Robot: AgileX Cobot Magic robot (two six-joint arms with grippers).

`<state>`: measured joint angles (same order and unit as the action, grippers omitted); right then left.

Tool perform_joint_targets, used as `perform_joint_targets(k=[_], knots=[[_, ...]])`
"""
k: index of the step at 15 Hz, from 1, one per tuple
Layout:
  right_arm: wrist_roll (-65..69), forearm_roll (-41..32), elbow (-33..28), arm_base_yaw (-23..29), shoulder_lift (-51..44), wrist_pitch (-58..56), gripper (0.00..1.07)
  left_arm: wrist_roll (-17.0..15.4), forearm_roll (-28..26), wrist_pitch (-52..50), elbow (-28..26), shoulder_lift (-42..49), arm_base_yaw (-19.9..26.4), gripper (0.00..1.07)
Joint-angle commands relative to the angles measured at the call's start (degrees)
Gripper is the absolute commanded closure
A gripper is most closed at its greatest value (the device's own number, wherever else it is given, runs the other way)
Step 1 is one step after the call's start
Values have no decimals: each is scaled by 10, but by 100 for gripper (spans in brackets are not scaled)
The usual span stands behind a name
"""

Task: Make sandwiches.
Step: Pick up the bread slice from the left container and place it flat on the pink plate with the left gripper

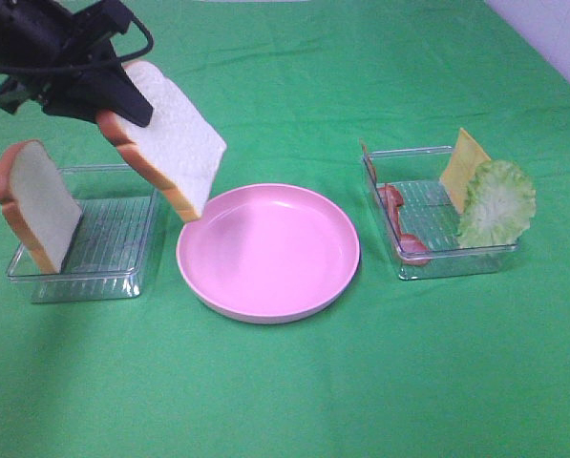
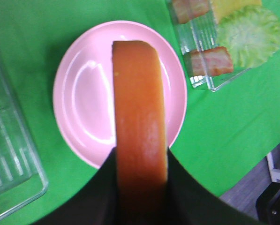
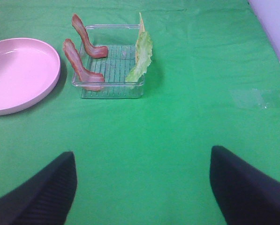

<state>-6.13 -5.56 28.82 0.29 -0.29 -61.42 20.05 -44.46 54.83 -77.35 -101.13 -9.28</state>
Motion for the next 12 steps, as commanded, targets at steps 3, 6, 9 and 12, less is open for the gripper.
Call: perform_joint_targets(k=[3,6,9,12], knots=[[-7,-1,-1,-3,-9,6,33,139,-219,-62,79,-61,0,107],[-7,-1,-1,-3,-9,6,33,203,-306,-48,78,-118,-24,107],[-7,-1,-1,-3,-9,6,33,209,-319,-63,78,-147,-50,107],[-7,-1,-1,-3,-9,6,33,204,-329,-82,78,-176,-70,107]])
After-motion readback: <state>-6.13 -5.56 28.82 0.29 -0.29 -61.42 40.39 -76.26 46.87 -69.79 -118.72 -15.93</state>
